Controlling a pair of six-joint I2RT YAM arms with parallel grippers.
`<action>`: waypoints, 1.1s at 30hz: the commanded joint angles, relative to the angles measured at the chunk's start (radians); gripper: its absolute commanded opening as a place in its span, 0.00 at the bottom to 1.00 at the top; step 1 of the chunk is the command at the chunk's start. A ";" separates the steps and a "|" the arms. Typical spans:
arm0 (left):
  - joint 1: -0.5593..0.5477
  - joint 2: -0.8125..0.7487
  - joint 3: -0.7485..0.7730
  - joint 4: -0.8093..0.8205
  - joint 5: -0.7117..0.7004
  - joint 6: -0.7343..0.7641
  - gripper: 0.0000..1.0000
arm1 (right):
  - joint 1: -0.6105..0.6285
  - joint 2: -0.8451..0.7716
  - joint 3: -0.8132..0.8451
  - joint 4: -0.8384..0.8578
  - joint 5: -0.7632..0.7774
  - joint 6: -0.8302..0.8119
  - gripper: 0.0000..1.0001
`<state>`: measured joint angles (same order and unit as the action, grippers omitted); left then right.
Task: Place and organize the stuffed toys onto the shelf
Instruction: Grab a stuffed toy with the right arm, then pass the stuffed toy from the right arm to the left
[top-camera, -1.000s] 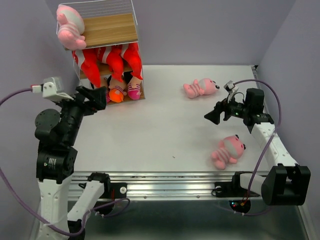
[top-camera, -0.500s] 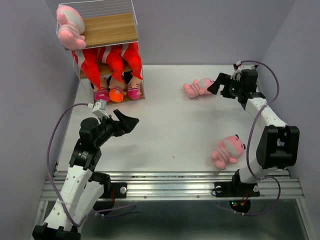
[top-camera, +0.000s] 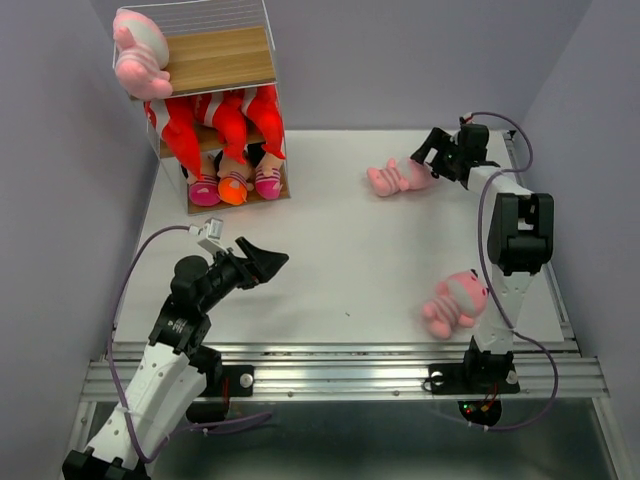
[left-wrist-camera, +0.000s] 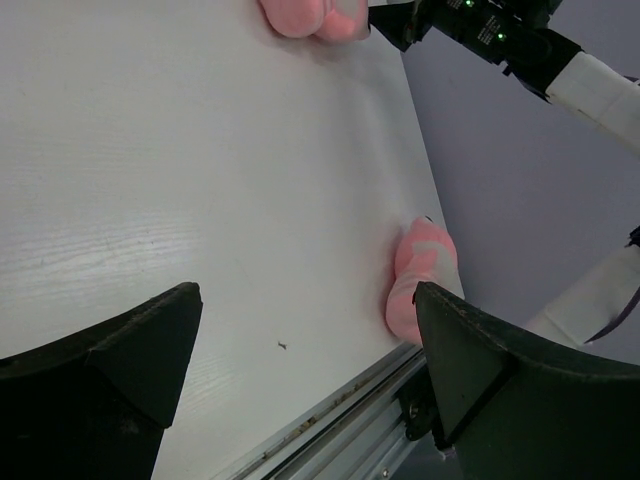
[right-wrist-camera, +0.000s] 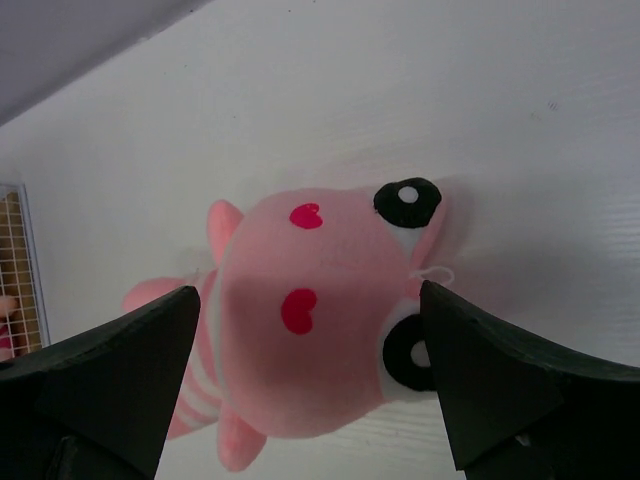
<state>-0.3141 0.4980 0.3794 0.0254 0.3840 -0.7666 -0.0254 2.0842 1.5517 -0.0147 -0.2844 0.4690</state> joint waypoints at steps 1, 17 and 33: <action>-0.010 -0.013 -0.023 0.077 -0.017 -0.034 0.98 | 0.010 0.066 0.094 0.048 -0.002 -0.079 0.88; -0.196 0.238 -0.033 0.358 -0.137 -0.111 0.94 | -0.053 -0.174 -0.203 0.071 -0.444 -0.242 0.01; -0.597 0.698 0.222 0.662 -0.422 -0.368 0.90 | -0.074 -0.819 -0.697 0.076 -0.809 -0.455 0.01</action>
<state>-0.8333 1.1366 0.4835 0.5411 0.0528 -1.0504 -0.0986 1.2819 0.8902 0.0727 -1.0161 0.0994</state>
